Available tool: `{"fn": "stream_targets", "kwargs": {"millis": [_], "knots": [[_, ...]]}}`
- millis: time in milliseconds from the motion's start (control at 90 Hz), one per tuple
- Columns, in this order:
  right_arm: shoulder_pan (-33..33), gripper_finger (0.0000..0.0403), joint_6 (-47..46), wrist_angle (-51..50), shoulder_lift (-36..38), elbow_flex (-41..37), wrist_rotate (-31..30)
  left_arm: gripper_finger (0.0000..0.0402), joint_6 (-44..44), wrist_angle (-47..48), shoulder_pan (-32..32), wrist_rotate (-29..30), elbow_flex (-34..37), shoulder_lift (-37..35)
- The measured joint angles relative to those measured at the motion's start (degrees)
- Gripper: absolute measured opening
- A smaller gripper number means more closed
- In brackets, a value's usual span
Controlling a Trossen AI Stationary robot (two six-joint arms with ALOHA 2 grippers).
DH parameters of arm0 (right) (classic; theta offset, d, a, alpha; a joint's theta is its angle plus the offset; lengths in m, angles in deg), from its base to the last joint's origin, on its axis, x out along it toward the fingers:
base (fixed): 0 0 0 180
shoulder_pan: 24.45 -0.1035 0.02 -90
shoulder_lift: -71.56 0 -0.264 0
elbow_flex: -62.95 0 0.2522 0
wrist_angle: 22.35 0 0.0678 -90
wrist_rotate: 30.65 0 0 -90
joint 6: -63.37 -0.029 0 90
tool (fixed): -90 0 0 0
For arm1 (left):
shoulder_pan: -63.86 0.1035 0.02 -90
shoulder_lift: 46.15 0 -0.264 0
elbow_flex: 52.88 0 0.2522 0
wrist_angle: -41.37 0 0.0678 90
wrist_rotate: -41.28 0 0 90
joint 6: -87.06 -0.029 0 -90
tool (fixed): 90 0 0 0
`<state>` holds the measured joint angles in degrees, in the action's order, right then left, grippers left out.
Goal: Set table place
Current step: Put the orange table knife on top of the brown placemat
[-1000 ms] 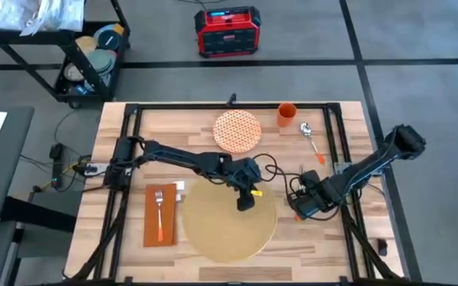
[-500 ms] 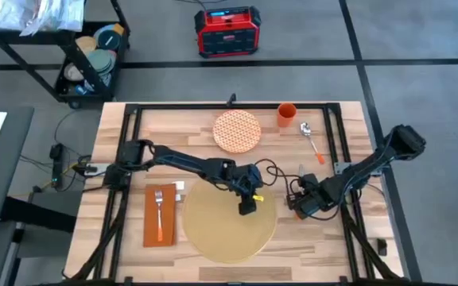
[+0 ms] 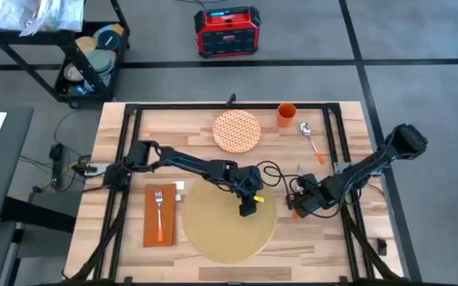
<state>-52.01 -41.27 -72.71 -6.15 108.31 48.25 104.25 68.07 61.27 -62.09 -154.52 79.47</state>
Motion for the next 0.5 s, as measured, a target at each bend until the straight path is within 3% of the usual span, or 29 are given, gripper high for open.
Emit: {"fn": "stream_targets", "kwargs": {"millis": [267,500], "knots": [[3.2,0.017,5.0,3.3,-0.5,1.4,-1.5,0.0,0.0,0.0,0.0,0.0,0.0,0.0],[6.4,0.0167,8.9,5.9,-3.2,1.2,1.4,0.0,0.0,0.1,0.0,0.1,0.0,0.0]]}}
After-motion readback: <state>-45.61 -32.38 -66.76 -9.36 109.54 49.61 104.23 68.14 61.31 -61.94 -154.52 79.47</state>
